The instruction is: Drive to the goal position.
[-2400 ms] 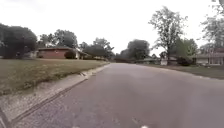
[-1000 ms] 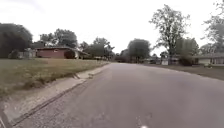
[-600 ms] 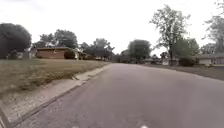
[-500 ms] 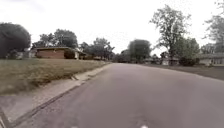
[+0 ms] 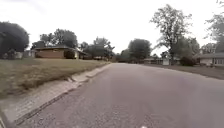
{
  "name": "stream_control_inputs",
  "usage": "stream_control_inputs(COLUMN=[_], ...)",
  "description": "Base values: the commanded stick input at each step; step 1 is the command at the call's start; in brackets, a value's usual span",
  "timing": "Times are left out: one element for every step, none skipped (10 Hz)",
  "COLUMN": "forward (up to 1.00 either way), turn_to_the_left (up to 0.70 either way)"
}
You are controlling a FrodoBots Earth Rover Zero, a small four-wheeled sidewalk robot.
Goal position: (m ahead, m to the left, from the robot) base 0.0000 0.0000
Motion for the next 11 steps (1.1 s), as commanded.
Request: stream_control_inputs(forward=[0.50, 0.50, 0.50, 0.50, 0.50, 0.50, 0.50, 0.50, 0.50, 0.50, 0.50], turn_to_the_left=[0.00, 0.00, 0.00, 0.00, 0.00, 0.00, 0.00, 0.00, 0.00, 0.00, 0.00])
